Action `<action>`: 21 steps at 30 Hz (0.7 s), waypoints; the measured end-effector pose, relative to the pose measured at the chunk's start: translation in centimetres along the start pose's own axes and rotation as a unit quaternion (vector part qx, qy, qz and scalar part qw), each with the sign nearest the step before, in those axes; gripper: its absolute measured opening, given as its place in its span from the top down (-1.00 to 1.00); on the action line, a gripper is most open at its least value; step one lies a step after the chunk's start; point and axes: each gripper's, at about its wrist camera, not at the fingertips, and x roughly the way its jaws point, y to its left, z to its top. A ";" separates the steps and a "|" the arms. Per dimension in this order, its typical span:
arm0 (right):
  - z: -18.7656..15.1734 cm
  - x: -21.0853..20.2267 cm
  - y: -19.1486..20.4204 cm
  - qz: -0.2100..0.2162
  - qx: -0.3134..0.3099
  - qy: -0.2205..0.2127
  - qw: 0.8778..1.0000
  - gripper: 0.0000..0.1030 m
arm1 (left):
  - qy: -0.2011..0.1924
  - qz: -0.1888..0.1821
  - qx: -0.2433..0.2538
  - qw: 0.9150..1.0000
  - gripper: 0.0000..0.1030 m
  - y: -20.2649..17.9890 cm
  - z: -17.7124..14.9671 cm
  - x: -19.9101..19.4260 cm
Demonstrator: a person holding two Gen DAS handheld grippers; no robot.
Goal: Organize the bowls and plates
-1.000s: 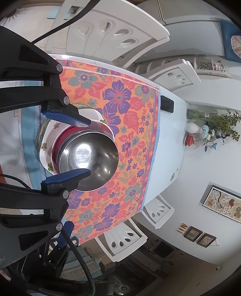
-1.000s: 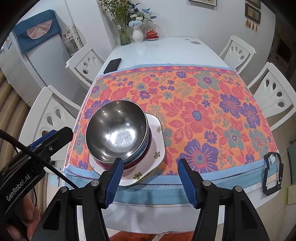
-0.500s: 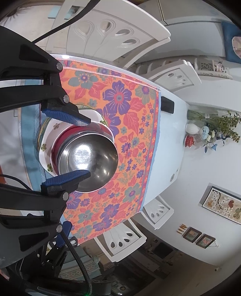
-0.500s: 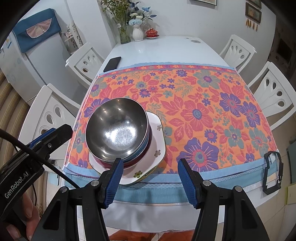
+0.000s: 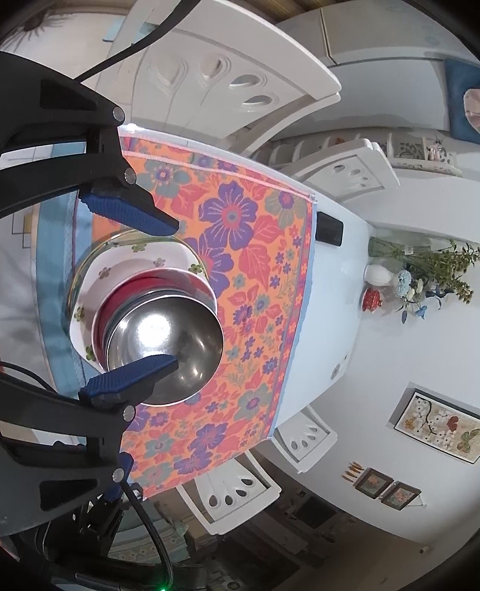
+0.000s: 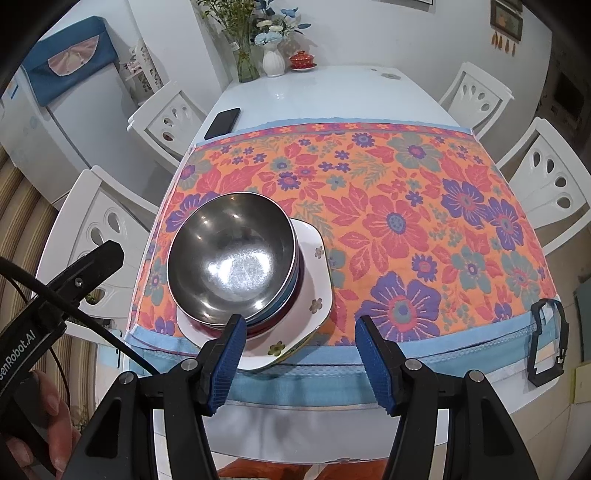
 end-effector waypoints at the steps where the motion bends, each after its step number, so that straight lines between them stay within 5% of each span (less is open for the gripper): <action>1: 0.1 0.0 0.1 0.000 -0.001 0.000 1.000 -0.15 | 0.000 0.006 0.001 1.000 -0.26 0.0 0.0 0.0; 15: 0.3 -0.1 0.1 -0.001 -0.002 -0.002 1.000 -0.15 | 0.012 0.014 0.003 1.000 -0.26 0.0 0.3 0.6; 21: 0.3 -0.1 0.1 -0.001 -0.002 -0.002 1.000 -0.15 | 0.002 0.062 0.019 0.998 -0.26 -0.1 0.1 0.7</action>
